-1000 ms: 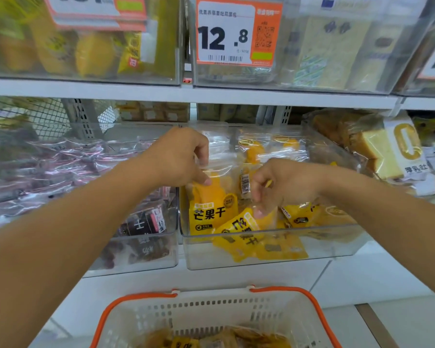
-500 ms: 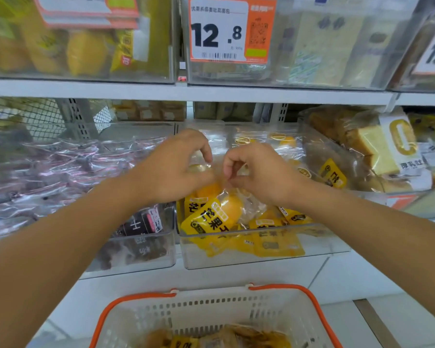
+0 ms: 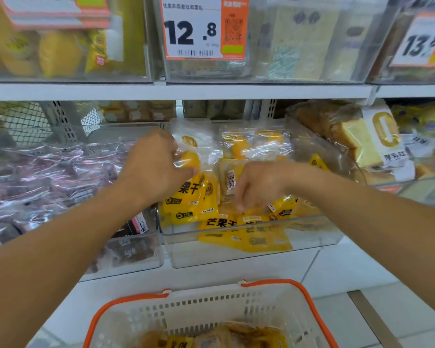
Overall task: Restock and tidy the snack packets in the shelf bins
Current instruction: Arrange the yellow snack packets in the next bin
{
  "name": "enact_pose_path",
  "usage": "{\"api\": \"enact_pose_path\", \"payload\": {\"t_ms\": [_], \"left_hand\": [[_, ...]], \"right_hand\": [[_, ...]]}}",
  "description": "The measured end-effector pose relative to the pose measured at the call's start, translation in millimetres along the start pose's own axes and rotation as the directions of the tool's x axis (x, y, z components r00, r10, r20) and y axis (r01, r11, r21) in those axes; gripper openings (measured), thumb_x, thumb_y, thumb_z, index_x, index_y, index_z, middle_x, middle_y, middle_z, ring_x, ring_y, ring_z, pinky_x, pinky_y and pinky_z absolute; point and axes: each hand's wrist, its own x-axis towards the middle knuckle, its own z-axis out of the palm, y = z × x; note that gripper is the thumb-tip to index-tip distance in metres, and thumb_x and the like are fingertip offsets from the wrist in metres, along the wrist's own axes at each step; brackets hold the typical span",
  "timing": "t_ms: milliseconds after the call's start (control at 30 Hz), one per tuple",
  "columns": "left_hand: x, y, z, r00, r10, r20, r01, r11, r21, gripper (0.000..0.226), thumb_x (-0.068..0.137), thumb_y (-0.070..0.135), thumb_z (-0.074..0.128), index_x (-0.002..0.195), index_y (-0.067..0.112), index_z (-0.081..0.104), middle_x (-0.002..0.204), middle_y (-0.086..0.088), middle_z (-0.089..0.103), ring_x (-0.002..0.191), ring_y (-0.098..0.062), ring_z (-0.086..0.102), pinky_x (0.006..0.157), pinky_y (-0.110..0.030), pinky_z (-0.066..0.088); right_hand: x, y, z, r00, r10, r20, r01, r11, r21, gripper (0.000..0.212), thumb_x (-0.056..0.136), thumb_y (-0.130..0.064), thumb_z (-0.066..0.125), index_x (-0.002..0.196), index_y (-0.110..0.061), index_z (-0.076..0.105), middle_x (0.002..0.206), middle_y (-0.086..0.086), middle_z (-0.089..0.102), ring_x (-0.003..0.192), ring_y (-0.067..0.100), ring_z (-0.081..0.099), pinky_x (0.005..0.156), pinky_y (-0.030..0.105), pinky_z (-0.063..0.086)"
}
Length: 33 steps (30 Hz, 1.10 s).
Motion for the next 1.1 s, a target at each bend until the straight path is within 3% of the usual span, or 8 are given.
{"api": "enact_pose_path", "payload": {"t_ms": [233,333,467,567,700,800,933,1100], "left_hand": [[-2.6,0.7,5.7,1.0,0.003,-0.009,-0.003,1.0,-0.021,0.042,0.074,0.047,0.08,0.084,0.008,0.07,0.093,-0.003,0.062,0.086,-0.019,0.057,0.075,-0.034,0.048],[-5.2,1.8,8.0,1.0,-0.014,-0.017,0.013,0.999,-0.037,0.042,0.074,0.045,0.081,0.086,0.007,0.069,0.094,-0.003,0.06,0.084,-0.017,0.054,0.071,-0.032,0.045],[-5.4,0.4,9.4,1.0,-0.026,0.003,0.026,1.0,-0.015,0.043,0.074,0.048,0.081,0.09,0.011,0.067,0.097,-0.002,0.057,0.083,-0.017,0.053,0.069,-0.03,0.041],[-5.1,0.2,9.6,0.999,-0.029,0.025,0.03,0.999,-0.022,0.042,0.074,0.047,0.081,0.091,0.011,0.066,0.103,-0.003,0.055,0.086,-0.018,0.052,0.074,-0.03,0.042],[-4.3,1.3,8.4,0.998,-0.029,0.049,0.028,1.0,0.009,0.043,0.075,0.048,0.081,0.088,0.01,0.066,0.104,-0.004,0.054,0.091,-0.021,0.054,0.078,-0.034,0.046],[-4.5,2.5,6.9,0.997,-0.034,0.066,0.034,0.999,0.008,0.045,0.075,0.049,0.08,0.09,0.009,0.067,0.106,-0.006,0.056,0.093,-0.023,0.056,0.082,-0.039,0.051],[-5.4,3.3,6.2,0.997,-0.023,0.075,0.022,1.0,0.011,0.047,0.076,0.049,0.079,0.092,0.007,0.067,0.11,-0.008,0.054,0.098,-0.025,0.057,0.084,-0.04,0.051],[-5.8,3.8,5.8,0.997,-0.025,0.073,0.028,0.998,-0.052,0.04,0.072,0.048,0.083,0.081,0.012,0.067,0.099,-0.005,0.055,0.093,-0.023,0.055,0.078,-0.038,0.049]], "right_hand": [[36.3,0.2,19.3,0.964,0.051,0.261,0.0,0.982,-0.191,0.12,0.064,-0.062,0.085,0.159,-0.021,0.022,0.162,-0.001,0.029,0.141,0.029,0.042,0.109,0.045,0.043],[45.9,-8.3,24.1,0.951,0.089,0.296,-0.04,0.985,-0.167,0.144,0.039,-0.066,0.093,0.156,-0.016,0.026,0.158,0.003,0.037,0.108,0.029,0.066,0.09,0.043,0.057],[40.9,-16.0,15.4,0.975,0.093,0.201,-0.063,0.986,-0.151,0.112,0.062,-0.039,0.094,0.15,-0.004,0.034,0.152,0.004,0.04,0.064,0.023,0.053,0.037,0.023,0.047],[40.3,-16.9,14.8,0.975,0.103,0.195,-0.075,0.987,-0.144,0.098,0.065,-0.039,0.093,0.143,-0.005,0.045,0.144,0.003,0.046,0.093,0.031,0.064,0.046,0.029,0.056],[32.8,-12.0,5.3,0.982,0.078,0.171,-0.057,0.991,-0.125,0.061,0.083,-0.045,0.077,0.133,-0.013,0.062,0.127,-0.002,0.058,0.119,0.021,0.054,0.09,0.028,0.049],[23.2,-4.9,-3.4,0.989,0.101,0.112,-0.093,0.993,-0.077,0.018,0.091,-0.043,0.07,0.096,-0.025,0.067,0.097,-0.007,0.06,0.095,0.018,0.055,0.065,0.021,0.041],[3.1,-0.6,-14.8,0.996,0.074,-0.05,-0.081,0.985,-0.15,0.039,0.09,-0.042,0.071,0.103,-0.005,0.071,0.089,0.005,0.059,0.087,0.024,0.056,0.062,0.027,0.04],[-16.8,13.1,-30.8,0.956,-0.012,-0.293,-0.053,0.976,-0.213,0.039,0.091,-0.033,0.072,0.066,-0.01,0.054,0.06,0.003,0.045,0.069,0.025,0.049,0.063,0.032,0.041]]}}
